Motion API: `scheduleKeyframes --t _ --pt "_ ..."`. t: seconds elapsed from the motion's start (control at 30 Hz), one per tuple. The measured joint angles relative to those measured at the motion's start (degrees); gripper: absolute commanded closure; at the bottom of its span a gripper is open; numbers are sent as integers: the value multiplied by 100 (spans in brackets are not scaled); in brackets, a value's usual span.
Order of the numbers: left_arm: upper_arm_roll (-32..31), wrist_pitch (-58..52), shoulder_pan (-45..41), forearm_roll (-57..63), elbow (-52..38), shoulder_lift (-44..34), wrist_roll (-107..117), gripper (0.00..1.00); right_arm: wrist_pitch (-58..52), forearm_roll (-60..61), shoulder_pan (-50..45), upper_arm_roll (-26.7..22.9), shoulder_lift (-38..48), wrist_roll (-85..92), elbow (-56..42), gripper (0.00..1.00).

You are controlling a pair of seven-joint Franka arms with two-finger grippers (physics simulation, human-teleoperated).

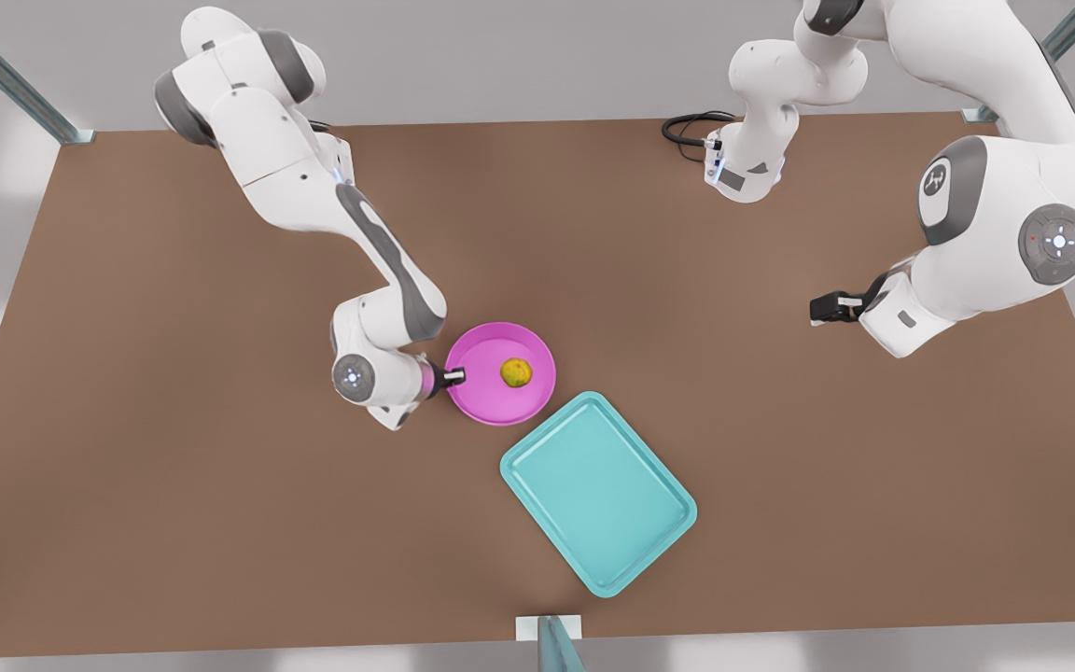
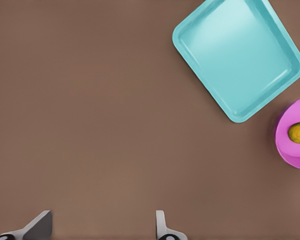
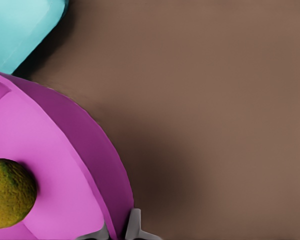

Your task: Place the orange on the plate with the left arm and the plate on the tray with the right arm

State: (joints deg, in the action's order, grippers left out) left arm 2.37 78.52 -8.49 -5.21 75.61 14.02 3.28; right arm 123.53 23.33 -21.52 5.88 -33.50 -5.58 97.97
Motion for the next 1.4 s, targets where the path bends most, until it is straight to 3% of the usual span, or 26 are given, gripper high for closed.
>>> scheduleKeyframes --t 0.2,0.47,0.8,0.83,1.1,1.2,1.3,1.4 --pt "-3 -1 -4 0 0 -5 -28 0 -80 338 -20 -5 -313 -19 -994 79" --pt "-8 5 -4 0 1 27 -53 0 259 1190 -179 -7 -2223 -356 -3556 79" --pt "-9 5 -30 0 0 28 -70 0 1121 1383 -489 128 -3428 -655 -4908 79" --pt "-9 5 -30 0 0 28 -71 0 1201 1379 -492 166 -3442 -681 -4900 0" --pt "-9 8 -39 0 6 52 -78 0 1650 1358 -635 573 -3153 -890 -4751 0" --pt "-9 7 -39 0 5 54 -80 0 1494 1129 -515 352 -2262 -971 -3661 0" --pt "-9 5 -39 2 1 48 -81 0 -75 351 369 -555 -1179 -823 -2813 0" --pt "-9 -3 -39 6 0 53 -81 0 -1770 -721 1276 -801 -162 -476 -2630 0"
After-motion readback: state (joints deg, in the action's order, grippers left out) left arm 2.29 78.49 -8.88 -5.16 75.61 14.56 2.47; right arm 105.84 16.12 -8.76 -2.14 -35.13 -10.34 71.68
